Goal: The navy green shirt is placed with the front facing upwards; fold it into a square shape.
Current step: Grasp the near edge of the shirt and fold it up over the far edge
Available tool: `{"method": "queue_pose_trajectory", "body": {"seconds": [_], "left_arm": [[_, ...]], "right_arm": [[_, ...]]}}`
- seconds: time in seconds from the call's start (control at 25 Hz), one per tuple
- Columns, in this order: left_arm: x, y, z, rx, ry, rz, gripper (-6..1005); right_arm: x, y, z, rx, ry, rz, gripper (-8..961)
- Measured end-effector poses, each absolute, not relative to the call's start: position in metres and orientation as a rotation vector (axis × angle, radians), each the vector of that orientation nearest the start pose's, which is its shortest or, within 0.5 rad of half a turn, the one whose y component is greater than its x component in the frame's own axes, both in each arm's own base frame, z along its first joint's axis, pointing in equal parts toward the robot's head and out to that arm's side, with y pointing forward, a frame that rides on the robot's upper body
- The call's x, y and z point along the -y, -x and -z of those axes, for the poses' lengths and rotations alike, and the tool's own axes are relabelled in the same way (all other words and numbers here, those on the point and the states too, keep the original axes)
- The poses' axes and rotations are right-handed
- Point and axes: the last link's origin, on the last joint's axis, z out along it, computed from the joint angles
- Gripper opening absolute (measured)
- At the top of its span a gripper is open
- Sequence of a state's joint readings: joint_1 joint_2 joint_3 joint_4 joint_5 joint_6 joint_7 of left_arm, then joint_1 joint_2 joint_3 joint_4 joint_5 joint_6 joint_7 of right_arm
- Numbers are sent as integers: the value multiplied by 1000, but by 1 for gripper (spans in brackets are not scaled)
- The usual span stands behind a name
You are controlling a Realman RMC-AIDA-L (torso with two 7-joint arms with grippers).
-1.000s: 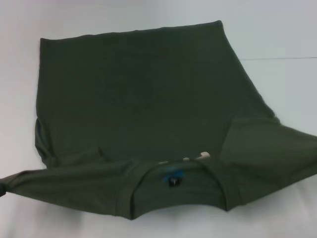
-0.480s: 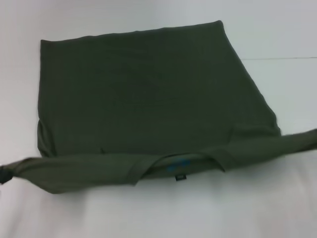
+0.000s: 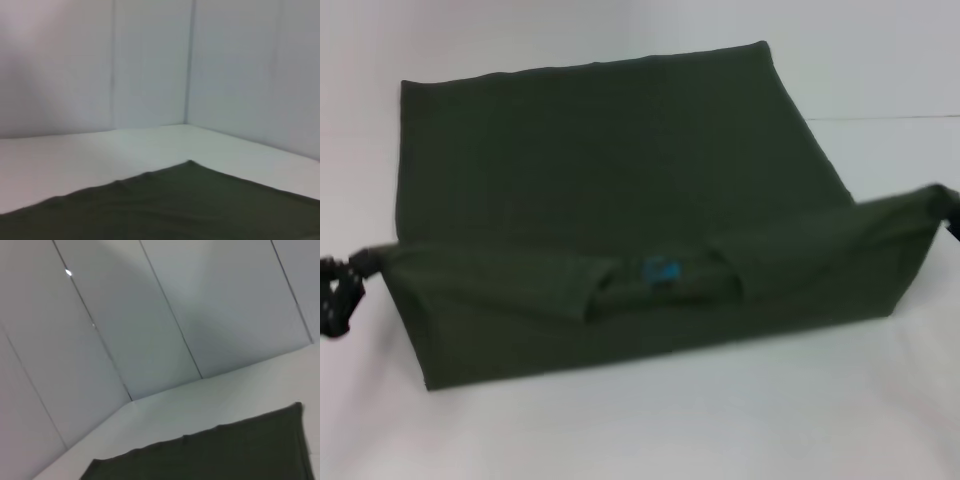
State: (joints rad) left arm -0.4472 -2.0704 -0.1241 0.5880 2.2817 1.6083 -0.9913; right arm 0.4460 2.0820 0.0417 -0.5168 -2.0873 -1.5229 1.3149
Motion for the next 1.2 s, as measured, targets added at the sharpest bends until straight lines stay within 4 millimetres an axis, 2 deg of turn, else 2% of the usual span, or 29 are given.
{"method": "queue_pose_trajectory", "body": {"seconds": [0.36,0.6,0.84,1.0,1.2], "left_arm": [[-342,345,-44,641,2081,594,6],[-378,340,-43,687,1958,521,6],[-398,333,-42,685,1928,462,7],[-409,331,-38,695,1918,404,7],[-413,329,-32,701,1899,389,7]], "right_arm": [[-367,-337,-45,-1084,1890,-834,42],[-410,-319,-39,-1101,1855,-738,42],[-443,-297,-36,-1080,1846,-633,42],[-449,-290,-26,-1066,1865,-580,42],[-452,-287,-19,-1058,1873,-551,43]]}}
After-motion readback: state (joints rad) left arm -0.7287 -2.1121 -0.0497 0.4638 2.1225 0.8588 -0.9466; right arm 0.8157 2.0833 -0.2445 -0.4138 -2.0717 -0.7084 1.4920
